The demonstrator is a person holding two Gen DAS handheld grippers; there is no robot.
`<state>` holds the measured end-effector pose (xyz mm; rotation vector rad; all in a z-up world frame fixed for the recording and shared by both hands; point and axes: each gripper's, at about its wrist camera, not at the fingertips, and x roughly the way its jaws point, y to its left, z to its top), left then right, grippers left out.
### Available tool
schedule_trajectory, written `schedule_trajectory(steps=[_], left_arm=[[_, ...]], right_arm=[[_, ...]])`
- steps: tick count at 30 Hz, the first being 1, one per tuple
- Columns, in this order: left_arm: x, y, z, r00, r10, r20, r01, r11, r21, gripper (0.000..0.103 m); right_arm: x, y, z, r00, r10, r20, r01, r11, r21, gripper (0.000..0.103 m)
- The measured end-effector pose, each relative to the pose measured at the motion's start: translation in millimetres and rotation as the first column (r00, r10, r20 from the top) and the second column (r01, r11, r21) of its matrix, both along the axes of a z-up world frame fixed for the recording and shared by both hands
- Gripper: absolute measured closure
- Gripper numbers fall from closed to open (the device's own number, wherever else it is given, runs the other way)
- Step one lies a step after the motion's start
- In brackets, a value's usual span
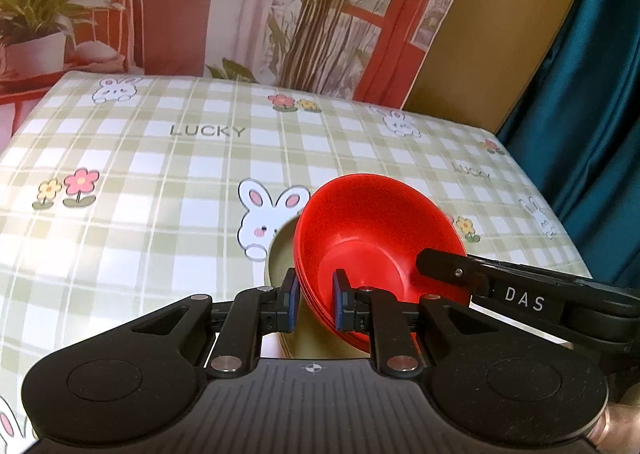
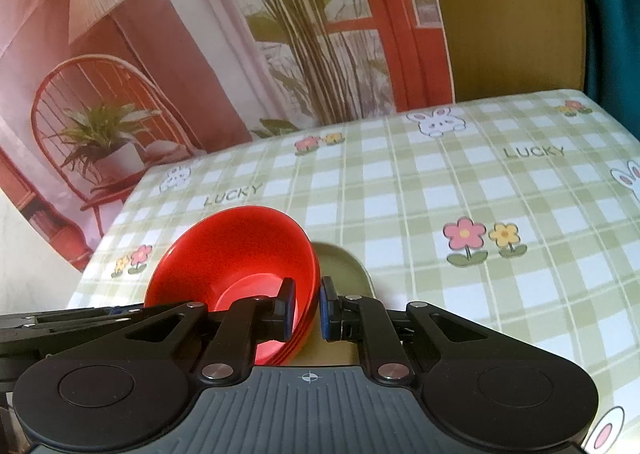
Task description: Organize plates and bowls
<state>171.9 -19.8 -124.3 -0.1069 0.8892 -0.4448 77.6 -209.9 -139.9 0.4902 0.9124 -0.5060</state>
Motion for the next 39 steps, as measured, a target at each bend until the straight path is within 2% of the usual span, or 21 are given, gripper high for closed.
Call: schedule_trajectory(steps=[10, 21, 26, 39], left_arm=[[-7, 10, -13, 0.996, 0.061, -0.058, -0.064, 0.997, -0.046, 0.085], [-18, 9, -15, 0.998, 0.065, -0.012, -0.065, 0.997, -0.030, 0.086], [-22, 13, -17, 0.997, 0.079, -0.013, -0.079, 0.995, -0.058, 0.085], [-21, 14, -16, 0.997, 0.079, -0.015, -0.080, 0.996, -0.050, 0.085]], right_arm=[[-10, 4, -11, 1.000, 0.016, -0.027, -0.016, 1.000, 0.009, 0.091], [-13, 9, -16, 0.999, 0.036, -0.033, -0.036, 0.999, -0.005, 0.091], [-14, 10, -16, 0.999, 0.039, -0.034, -0.040, 0.999, -0.005, 0.092], [-16, 10, -18, 0.999, 0.039, -0.037, -0.039, 0.999, 0.000, 0.093]])
